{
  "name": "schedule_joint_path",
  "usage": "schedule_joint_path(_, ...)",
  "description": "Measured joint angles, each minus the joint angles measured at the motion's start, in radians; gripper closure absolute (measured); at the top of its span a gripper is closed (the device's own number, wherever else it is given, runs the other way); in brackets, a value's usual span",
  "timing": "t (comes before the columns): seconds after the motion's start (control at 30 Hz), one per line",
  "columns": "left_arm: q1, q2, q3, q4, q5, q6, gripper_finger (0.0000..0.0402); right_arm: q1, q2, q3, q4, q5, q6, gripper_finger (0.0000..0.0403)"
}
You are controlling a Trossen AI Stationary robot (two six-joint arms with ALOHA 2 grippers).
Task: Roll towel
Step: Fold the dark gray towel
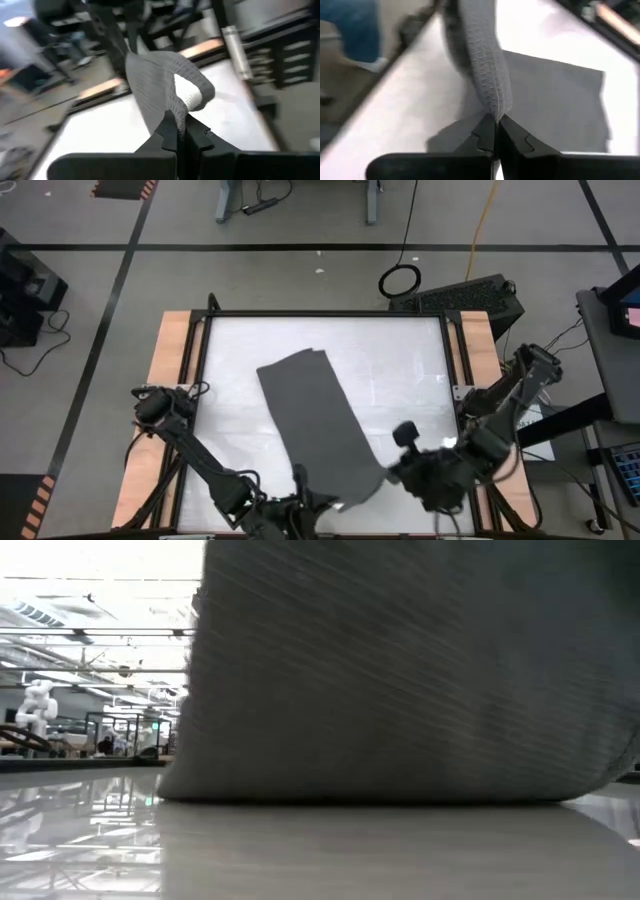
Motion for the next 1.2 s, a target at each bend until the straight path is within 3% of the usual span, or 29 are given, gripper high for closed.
schedule_joint_path(0.23,-0.004,-0.019,0.000,-0.137,-0.268,-0.001,0.0400,-0.201,0.000,0.000,0.019,0.024,-0.223,0.0403)
schedule_joint_path(0.33,0.009,-0.032,0.000,-0.285,-0.319,-0.092,0.0400,-0.285,0.000,0.001,0.027,0.023,-0.308,0.0403)
schedule_joint_path(0.57,0.073,-0.057,-0.002,-0.901,-0.344,-0.625,0.0400,-0.468,0.000,0.001,0.077,-0.008,-0.495,0.0402)
schedule_joint_path(0.8,0.136,-0.059,-0.001,-1.436,-0.319,-1.138,0.0400,-0.663,0.000,0.002,0.204,-0.226,-0.649,0.0402)
schedule_joint_path(0.87,0.156,-0.060,-0.013,-1.465,-0.298,-1.182,0.0400,-0.719,0.000,0.002,0.241,-0.287,-0.690,0.0402)
schedule_joint_path(1.03,0.220,-0.105,-0.071,-1.471,-0.248,-1.123,0.0400,-0.855,0.005,0.002,0.321,-0.444,-0.747,0.0402)
schedule_joint_path(1.2,0.289,-0.162,-0.186,-1.472,-0.223,-1.125,0.0399,-0.955,0.046,0.002,0.350,-0.563,-0.791,0.0402)
